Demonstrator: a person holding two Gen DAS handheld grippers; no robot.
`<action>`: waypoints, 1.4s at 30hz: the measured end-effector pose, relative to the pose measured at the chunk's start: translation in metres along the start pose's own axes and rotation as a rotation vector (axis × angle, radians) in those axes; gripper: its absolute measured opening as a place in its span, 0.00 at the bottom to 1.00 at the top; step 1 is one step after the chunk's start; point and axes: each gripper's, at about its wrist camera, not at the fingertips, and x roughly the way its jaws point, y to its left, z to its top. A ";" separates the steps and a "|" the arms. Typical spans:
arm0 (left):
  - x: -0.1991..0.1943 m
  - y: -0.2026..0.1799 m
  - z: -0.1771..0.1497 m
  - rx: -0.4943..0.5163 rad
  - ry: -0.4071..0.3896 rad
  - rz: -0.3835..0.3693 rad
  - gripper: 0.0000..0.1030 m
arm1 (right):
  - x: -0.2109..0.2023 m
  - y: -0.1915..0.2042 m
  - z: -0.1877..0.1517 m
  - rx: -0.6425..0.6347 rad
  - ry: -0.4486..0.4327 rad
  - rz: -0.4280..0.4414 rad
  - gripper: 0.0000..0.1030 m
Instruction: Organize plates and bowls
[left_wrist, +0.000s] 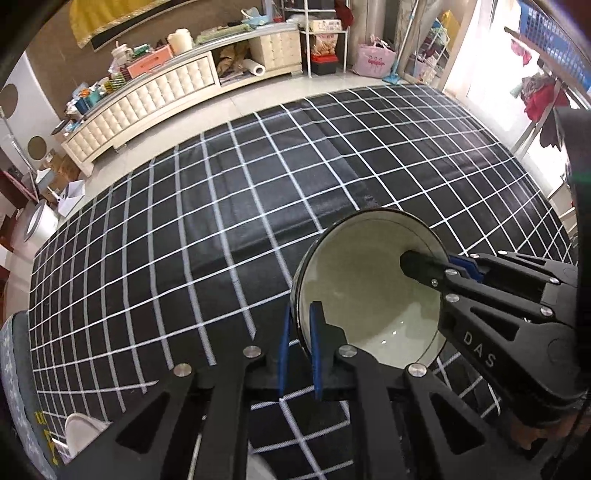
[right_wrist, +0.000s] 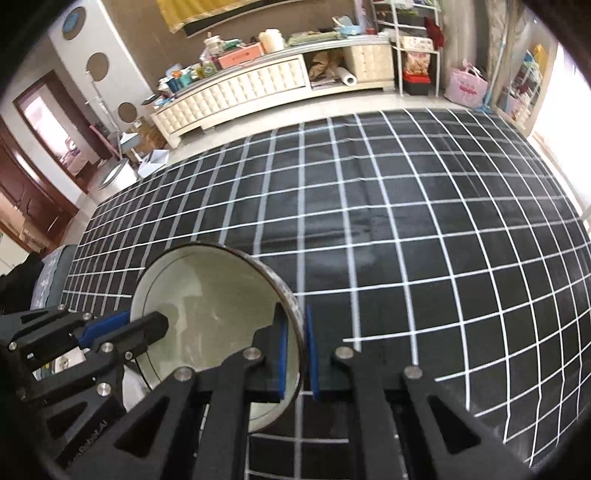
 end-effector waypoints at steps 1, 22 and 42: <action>-0.008 0.005 -0.005 -0.004 -0.007 0.001 0.08 | -0.005 0.006 0.000 -0.012 -0.008 -0.003 0.12; -0.106 0.083 -0.089 -0.151 -0.119 -0.003 0.08 | -0.037 0.108 -0.022 -0.153 -0.035 -0.004 0.13; -0.098 0.121 -0.165 -0.203 -0.041 -0.030 0.08 | -0.003 0.147 -0.064 -0.188 0.108 -0.037 0.12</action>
